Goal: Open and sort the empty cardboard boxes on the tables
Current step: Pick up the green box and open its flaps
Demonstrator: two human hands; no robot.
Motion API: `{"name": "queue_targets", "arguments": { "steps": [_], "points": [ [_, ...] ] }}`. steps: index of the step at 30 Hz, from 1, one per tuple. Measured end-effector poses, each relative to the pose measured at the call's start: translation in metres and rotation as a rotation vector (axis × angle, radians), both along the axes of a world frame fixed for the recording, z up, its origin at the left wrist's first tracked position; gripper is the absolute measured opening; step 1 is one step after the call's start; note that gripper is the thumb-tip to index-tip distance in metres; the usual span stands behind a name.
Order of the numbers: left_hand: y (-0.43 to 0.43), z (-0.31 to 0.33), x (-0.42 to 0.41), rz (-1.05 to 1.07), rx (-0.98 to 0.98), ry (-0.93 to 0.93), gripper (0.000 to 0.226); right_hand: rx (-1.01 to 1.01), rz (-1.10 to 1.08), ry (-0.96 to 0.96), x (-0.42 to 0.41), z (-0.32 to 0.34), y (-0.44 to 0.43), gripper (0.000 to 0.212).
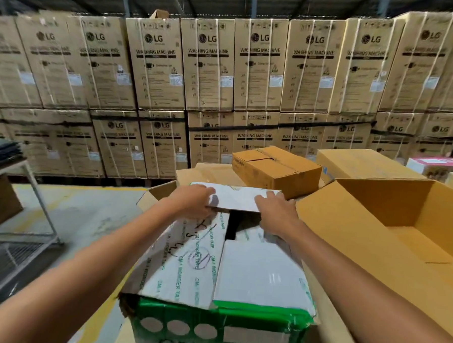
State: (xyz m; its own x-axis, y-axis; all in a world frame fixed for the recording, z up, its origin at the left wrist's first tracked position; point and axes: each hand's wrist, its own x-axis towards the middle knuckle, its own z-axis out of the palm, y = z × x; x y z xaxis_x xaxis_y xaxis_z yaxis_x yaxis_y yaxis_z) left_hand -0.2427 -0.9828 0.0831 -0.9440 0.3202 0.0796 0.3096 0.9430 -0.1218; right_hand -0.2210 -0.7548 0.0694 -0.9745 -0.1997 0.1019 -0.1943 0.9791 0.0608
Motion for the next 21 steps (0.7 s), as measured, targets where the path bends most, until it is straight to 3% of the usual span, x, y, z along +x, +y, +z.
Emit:
{"name": "queue_targets", "arguments": {
  "steps": [2, 4, 6, 9, 12, 14, 16, 19, 21],
  "points": [
    [0.002, 0.014, -0.013, 0.013, -0.068, 0.142, 0.03, -0.136, -0.009, 0.098, -0.022, 0.014, 0.011, 0.012],
    [0.0, 0.029, -0.029, 0.038, 0.003, 0.313, 0.014, -0.374, -0.098, 0.214, -0.044, 0.028, 0.022, 0.007],
    [-0.001, 0.038, -0.048, 0.051, 0.13, 0.503, 0.011, -0.602, -0.158, 0.326, -0.067, 0.035, 0.027, 0.017],
    [0.0, 0.035, -0.085, 0.118, 0.147, 0.676, 0.024, -0.783, -0.18, 0.405, -0.095, 0.028, 0.024, 0.06],
    [0.004, 0.021, -0.111, 0.195, 0.096, 0.602, 0.065, -0.663, -0.239, 0.393, -0.112, 0.006, 0.017, 0.099],
    [0.01, 0.012, -0.121, 0.242, 0.107, 0.527, 0.074, -0.55, -0.246, 0.324, -0.119, -0.013, 0.015, 0.105],
    [0.017, -0.003, -0.126, 0.252, 0.09, 0.419, 0.068, -0.475, -0.239, 0.203, -0.12, -0.022, 0.014, 0.095],
    [0.024, -0.026, -0.123, 0.218, 0.142, 0.19, 0.043, -0.367, -0.18, 0.135, -0.124, -0.023, 0.018, 0.046],
    [0.026, -0.03, -0.12, 0.219, 0.167, 0.071, 0.042, -0.302, -0.132, 0.094, -0.124, -0.022, 0.02, 0.027]
  ]
}}
